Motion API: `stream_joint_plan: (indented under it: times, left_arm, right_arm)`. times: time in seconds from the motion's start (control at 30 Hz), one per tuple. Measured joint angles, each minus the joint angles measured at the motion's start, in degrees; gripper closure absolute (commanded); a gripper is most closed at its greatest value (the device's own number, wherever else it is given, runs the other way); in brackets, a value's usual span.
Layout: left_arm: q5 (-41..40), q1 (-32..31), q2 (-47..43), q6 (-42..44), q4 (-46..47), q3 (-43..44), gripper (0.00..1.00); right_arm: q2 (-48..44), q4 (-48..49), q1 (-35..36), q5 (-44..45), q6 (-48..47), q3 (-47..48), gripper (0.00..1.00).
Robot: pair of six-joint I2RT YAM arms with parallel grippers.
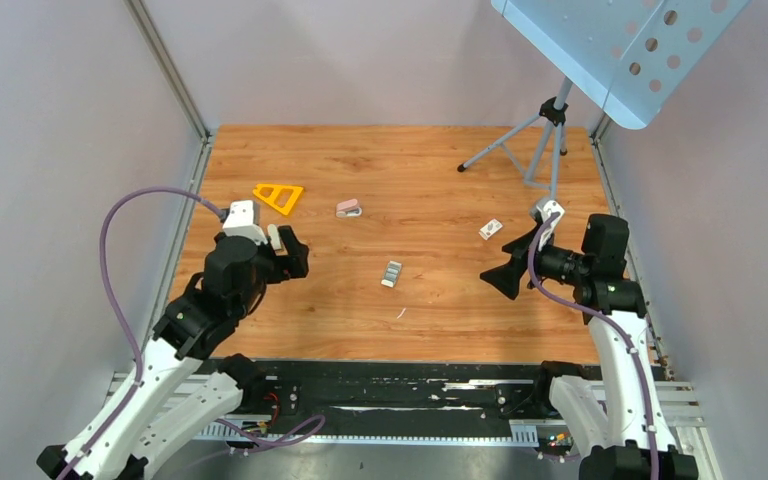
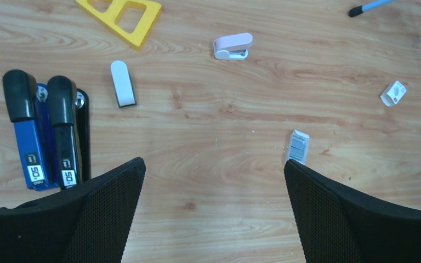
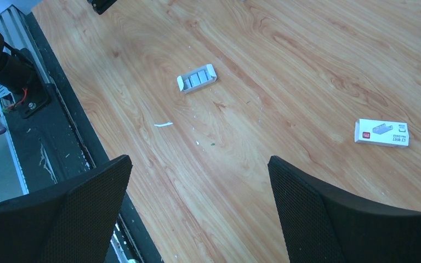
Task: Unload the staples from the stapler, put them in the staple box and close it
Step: Pick up the stapler from the center of the board.
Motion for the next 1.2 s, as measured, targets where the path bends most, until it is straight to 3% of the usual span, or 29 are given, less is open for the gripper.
stream_joint_plan:
  times: [0.1,0.17,0.27,0.37,0.5,0.67,0.9,1.07,1.2]
  left_arm:
    - [1.29,2.05,3.50,-2.21,0.66,-0.44,0.00]
    - [5.92,6.88,5.51,-4.13,3.48,-2.36,0.00]
    - [16.92,19.08,8.70,-9.35,11.32,-8.66,0.00]
    - [22.95,25.03,13.57,-12.68,14.27,-11.10,0.00]
    - [24.04,25.53,19.76,-11.72,13.55,-7.19,0.00]
    - [19.04,25.59,29.11,-5.27,10.58,1.53,0.00]
    - [14.60,25.59,36.20,2.05,9.01,4.42,0.00]
    - [15.56,25.59,38.88,5.03,10.10,4.61,0.00]
    - [20.94,25.62,38.93,5.40,12.41,4.61,0.00]
  right_arm:
    - [0.07,1.03,0.00,-0.02,-0.52,-1.22,0.00]
    - [0.09,2.01,0.00,-0.02,-0.83,-2.03,0.00]
    - [0.39,3.37,0.00,-0.02,-1.20,-3.21,0.00]
    - [0.85,4.07,0.00,0.35,-1.81,-3.50,0.00]
    - [1.03,4.87,0.00,1.33,-2.73,-4.42,0.00]
    - [2.93,4.87,0.04,3.58,-4.37,-5.46,0.00]
    - [6.91,4.61,2.29,6.43,-6.88,-5.29,0.00]
    - [9.57,3.48,4.31,7.89,-8.59,-4.04,0.00]
    - [11.37,3.30,4.46,8.59,-8.85,-2.49,0.00]
